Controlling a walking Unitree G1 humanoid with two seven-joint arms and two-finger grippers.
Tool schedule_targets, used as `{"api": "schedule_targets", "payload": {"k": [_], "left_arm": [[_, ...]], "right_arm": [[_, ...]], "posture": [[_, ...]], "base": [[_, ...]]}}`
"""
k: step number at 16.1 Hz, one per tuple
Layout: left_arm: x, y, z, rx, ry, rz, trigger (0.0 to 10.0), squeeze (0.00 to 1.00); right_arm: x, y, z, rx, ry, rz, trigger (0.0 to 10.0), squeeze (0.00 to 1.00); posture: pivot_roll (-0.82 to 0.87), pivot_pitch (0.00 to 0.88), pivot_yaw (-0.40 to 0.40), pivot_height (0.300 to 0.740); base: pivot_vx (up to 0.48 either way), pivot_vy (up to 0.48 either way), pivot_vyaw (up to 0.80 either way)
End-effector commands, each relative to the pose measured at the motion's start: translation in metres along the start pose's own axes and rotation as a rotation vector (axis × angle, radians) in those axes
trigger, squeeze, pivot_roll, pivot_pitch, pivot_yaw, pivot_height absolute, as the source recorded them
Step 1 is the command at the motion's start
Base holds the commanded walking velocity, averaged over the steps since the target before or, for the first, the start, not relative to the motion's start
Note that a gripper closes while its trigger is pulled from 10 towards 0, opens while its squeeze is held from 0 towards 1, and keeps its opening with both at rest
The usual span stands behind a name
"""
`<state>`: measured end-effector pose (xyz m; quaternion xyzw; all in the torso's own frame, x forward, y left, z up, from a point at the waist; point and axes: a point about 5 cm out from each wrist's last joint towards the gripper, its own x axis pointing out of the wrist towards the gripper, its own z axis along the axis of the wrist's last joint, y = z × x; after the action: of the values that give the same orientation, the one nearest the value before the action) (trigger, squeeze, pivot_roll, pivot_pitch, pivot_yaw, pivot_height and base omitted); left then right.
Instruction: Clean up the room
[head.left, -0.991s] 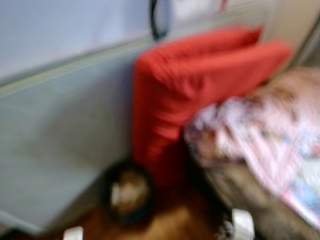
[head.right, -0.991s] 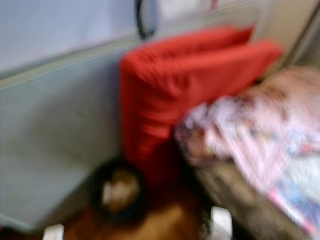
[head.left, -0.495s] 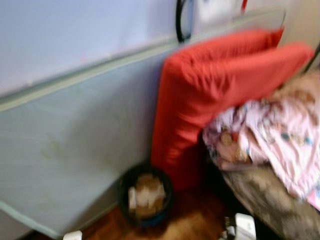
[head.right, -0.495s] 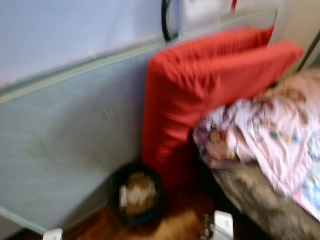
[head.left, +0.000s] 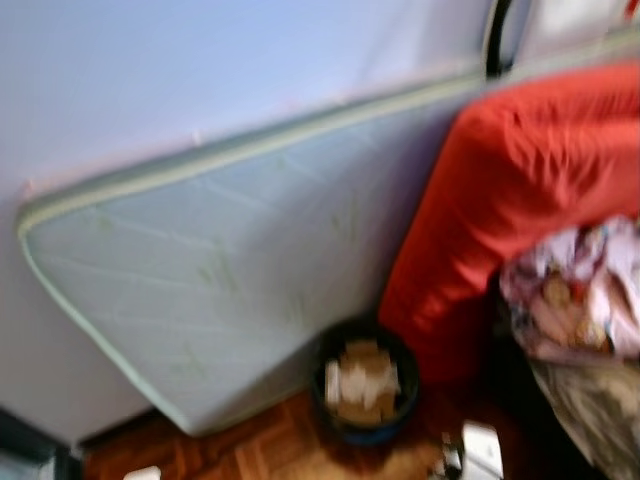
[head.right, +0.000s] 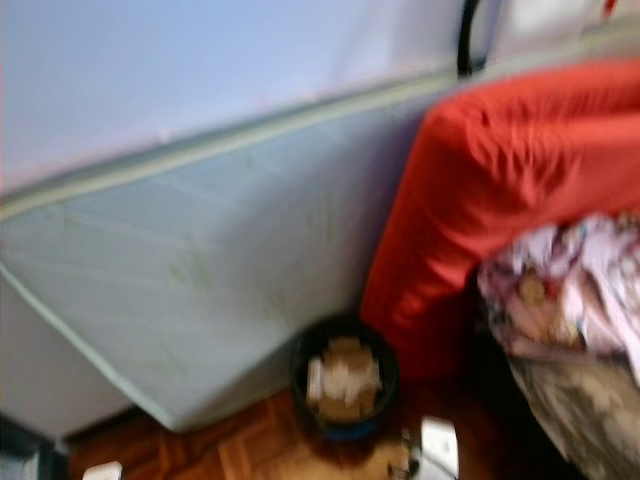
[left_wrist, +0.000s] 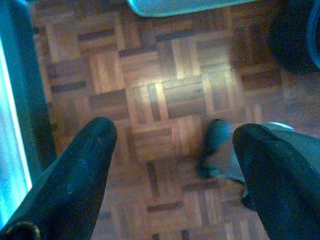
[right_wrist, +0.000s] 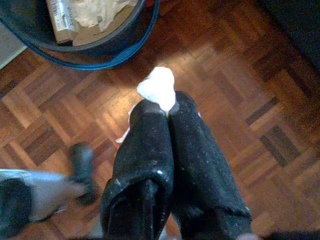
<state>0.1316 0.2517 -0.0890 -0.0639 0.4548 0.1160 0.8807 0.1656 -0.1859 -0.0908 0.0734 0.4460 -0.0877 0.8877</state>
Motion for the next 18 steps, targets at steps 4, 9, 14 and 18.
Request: {"api": "schedule_targets", "payload": {"k": [4, 9, 14, 18], "left_arm": [[-0.0005, 0.0009, 0.0005, 0.005, -0.014, -0.004, 10.0, 0.0], [-0.0004, 0.0002, 0.0016, -0.008, -0.028, -0.008, 10.0, 0.0], [-0.0001, -0.0008, 0.0055, 0.036, -0.053, -0.017, 10.0, 0.0], [0.0, -0.0014, 0.0058, 0.032, -0.056, -0.014, 10.0, 0.0]], "right_arm": [[0.0016, 0.0024, 0.0073, 0.008, -0.02, 0.009, 10.0, 0.0], [0.0022, 0.0024, 0.0104, 0.01, -0.032, 0.007, 10.0, 0.0], [0.0025, 0.0021, 0.0127, 0.008, -0.039, 0.011, 10.0, 0.0], [0.0028, 0.002, 0.0149, -0.021, -0.047, 0.021, 10.0, 0.0]], "posture": [[0.07, 0.012, -0.012, 0.74], [0.07, 0.007, -0.014, 0.74], [0.07, 0.006, -0.02, 0.74], [0.06, 0.007, -0.023, 0.74]], "base": [[0.0, 0.0, 0.0], [0.0, 0.0, 0.0], [0.0, 0.0, 0.0], [0.0, 0.0, 0.0]]}}
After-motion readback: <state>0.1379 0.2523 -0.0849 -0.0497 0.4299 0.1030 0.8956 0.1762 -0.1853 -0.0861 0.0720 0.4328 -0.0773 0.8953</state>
